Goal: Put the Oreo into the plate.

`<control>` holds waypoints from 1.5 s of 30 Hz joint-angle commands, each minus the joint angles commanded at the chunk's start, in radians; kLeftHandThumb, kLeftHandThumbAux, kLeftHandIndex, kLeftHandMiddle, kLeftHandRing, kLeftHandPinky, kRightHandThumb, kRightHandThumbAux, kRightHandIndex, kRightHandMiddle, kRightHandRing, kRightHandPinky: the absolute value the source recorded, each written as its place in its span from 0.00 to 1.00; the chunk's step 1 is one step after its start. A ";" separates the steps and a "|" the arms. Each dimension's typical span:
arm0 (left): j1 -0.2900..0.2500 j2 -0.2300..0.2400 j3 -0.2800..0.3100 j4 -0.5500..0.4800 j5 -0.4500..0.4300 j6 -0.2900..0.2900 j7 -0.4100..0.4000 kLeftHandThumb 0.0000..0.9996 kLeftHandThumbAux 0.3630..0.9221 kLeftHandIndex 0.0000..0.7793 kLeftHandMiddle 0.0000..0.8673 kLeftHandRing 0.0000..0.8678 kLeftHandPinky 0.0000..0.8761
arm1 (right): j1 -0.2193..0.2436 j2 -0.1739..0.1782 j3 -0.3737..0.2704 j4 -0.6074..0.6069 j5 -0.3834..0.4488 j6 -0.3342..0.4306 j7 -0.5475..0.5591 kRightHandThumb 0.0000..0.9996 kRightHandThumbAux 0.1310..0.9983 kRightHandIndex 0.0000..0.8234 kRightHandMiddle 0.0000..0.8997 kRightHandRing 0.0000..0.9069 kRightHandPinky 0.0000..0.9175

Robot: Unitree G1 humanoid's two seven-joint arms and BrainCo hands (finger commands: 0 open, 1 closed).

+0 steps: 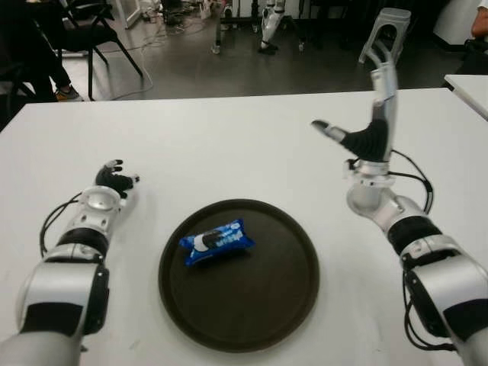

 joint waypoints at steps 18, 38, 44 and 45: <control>0.003 0.005 -0.005 0.001 0.007 -0.005 0.004 0.16 0.73 0.10 0.14 0.16 0.16 | -0.011 0.023 -0.284 0.113 0.384 0.256 0.487 0.00 0.46 0.00 0.00 0.00 0.00; 0.004 0.011 -0.005 0.004 0.007 -0.001 -0.004 0.18 0.73 0.09 0.13 0.15 0.16 | -0.017 0.011 -0.734 0.134 0.922 0.864 1.312 0.00 0.67 0.00 0.00 0.01 0.03; 0.005 0.015 0.004 0.006 0.000 -0.013 -0.008 0.20 0.78 0.12 0.13 0.16 0.21 | -0.043 0.014 -0.641 0.128 0.822 0.962 1.311 0.00 0.78 0.02 0.05 0.07 0.10; 0.006 0.015 0.005 0.006 0.000 -0.015 -0.008 0.20 0.78 0.12 0.13 0.16 0.21 | -0.043 0.015 -0.637 0.127 0.816 0.966 1.303 0.00 0.79 0.02 0.05 0.07 0.10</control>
